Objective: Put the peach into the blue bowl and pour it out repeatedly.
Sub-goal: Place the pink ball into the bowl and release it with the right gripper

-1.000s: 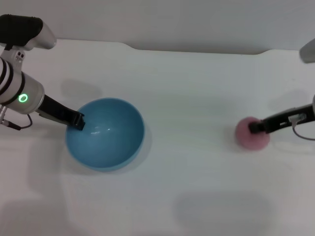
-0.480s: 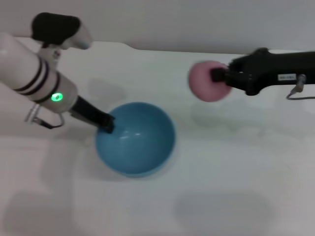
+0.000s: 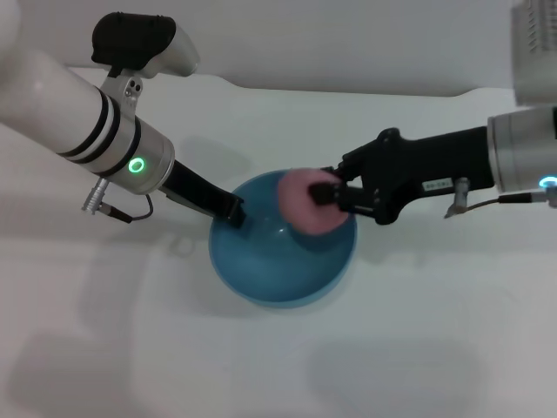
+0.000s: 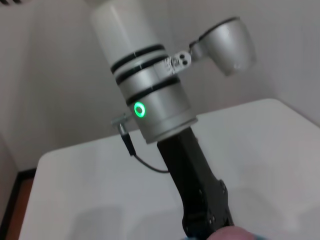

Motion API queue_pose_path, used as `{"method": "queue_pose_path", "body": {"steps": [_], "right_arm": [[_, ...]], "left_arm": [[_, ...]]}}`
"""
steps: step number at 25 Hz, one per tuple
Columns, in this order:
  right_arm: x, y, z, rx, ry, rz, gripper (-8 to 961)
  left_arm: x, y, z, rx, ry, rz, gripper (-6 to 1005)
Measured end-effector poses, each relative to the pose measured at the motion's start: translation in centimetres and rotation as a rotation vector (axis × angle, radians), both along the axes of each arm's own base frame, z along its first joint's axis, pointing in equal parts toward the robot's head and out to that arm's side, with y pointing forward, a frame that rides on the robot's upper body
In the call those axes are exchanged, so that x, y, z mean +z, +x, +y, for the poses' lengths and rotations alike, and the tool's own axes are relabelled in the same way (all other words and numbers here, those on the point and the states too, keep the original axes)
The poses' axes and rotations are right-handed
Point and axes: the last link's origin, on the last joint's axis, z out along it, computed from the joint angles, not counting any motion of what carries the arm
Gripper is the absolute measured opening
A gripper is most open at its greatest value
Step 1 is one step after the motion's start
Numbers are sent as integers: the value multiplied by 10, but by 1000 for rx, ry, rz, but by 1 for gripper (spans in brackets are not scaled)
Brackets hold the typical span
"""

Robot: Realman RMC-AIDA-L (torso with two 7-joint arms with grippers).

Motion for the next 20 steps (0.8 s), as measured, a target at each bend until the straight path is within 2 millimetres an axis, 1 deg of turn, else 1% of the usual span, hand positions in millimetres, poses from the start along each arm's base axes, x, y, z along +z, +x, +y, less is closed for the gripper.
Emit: {"method": "queue_pose_path", "body": {"steps": [4,10,14,15,17,20], "right_arm": [[-5,-1,-1,1,-16,-12,87],[-10,-4,-3,17,-33,-21,277],[-10,-4,-1,13,-16,-21,404],[-8,-4,0,4,-2,-12,436],[-3,-2,4,-31,41,28,436],[15,8,13,-154,144,170,437]], "left_arm": [[0,0,0,-1,0,0,0],[1,2,0,-6,1,-9,0],[2,2,1,-10,6,-11,0],[3,1,2,-11,9,-11,0],[4,0,4,-16,31,-13,0],[5,1,8,-23,71,-41,0]]}}
